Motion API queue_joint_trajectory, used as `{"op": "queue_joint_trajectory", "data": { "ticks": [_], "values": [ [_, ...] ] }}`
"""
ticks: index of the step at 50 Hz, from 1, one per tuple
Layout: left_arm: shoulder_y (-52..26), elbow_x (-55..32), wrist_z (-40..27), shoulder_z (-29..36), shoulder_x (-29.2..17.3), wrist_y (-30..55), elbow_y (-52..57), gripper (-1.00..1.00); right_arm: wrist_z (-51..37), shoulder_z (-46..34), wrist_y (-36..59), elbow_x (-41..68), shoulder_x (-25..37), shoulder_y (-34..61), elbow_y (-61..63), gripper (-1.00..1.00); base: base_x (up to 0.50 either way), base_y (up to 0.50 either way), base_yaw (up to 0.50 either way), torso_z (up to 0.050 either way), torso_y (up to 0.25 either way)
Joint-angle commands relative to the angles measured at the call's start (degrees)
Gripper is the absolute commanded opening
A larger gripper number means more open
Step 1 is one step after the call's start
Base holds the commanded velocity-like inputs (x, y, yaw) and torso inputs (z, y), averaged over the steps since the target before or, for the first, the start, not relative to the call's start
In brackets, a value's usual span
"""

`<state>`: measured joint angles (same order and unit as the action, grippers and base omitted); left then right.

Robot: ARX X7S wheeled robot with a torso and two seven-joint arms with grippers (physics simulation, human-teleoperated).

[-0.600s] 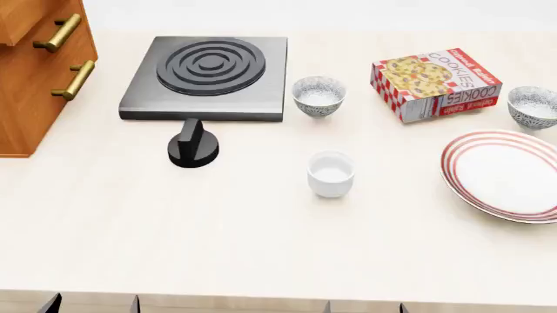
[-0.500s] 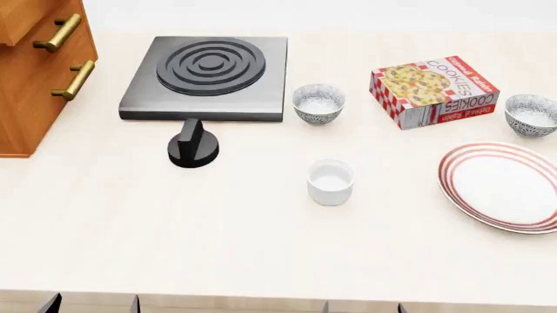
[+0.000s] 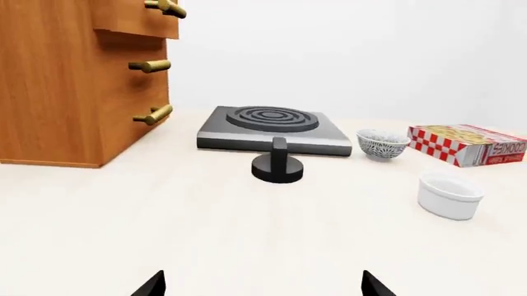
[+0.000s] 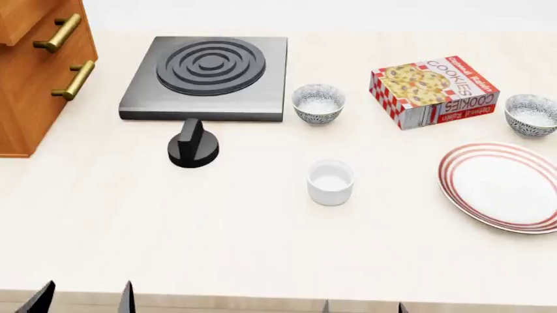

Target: Pick the akita bowl next to the plate and place it on the plate.

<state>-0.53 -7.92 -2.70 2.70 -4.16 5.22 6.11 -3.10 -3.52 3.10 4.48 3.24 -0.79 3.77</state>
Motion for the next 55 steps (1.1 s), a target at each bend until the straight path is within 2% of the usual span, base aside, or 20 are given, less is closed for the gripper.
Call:
{"op": "queue_joint_trajectory", "data": {
  "ticks": [1,6,13,26,29,31,39,42,55],
  "values": [
    [-2.92,-13.04,-0.48,-4.14,-3.17,17.59,14.33,1.00,-0.09,-1.05,9.06,5.04,1.58,-0.79,12.12,1.00,0.00,0.00,0.00,0.000,0.000],
    [-4.99,-16.36,-1.10,-8.48,-6.44,21.42,17.19,1.00,0.36,-1.11,14.73,8.76,2.43,-0.11,19.74,1.00,0.00,0.00,0.00,0.000,0.000],
    [-7.29,-21.58,-1.25,-16.62,-9.87,23.74,15.08,1.00,-1.60,-0.46,26.47,13.92,4.20,3.84,32.30,1.00,0.00,0.00,0.00,0.000,0.000],
    [-5.53,-19.11,-1.13,-20.73,-11.80,18.32,10.79,1.00,-4.94,3.22,37.50,22.78,5.19,12.21,45.13,1.00,0.00,0.00,0.00,0.000,0.000],
    [-4.80,-18.39,-0.41,-21.38,-11.85,16.12,8.57,1.00,-5.23,4.12,36.38,23.16,4.89,12.97,45.13,1.00,0.00,0.00,0.00,0.000,0.000],
    [-4.90,-21.91,-0.32,-23.56,-11.60,17.60,9.41,1.00,-5.15,4.51,36.13,23.62,5.05,13.16,45.21,1.00,0.00,0.00,0.00,0.000,0.000],
    [-4.89,-21.02,-2.25,-23.09,-11.22,17.85,10.13,1.00,-5.60,5.41,34.91,24.24,5.22,12.03,44.88,1.00,0.00,0.00,0.00,0.000,0.000],
    [-4.72,-18.65,-1.00,-21.73,-11.09,14.55,8.08,1.00,-6.25,6.31,35.27,25.26,5.17,12.15,45.40,1.00,0.00,-0.05,0.00,0.000,0.000],
    [-4.52,-18.95,-1.32,-21.67,-11.20,14.41,8.19,1.00,-6.66,4.78,34.76,25.20,5.71,12.11,43.88,1.00,0.00,-0.36,0.00,0.000,0.000]
  ]
}}
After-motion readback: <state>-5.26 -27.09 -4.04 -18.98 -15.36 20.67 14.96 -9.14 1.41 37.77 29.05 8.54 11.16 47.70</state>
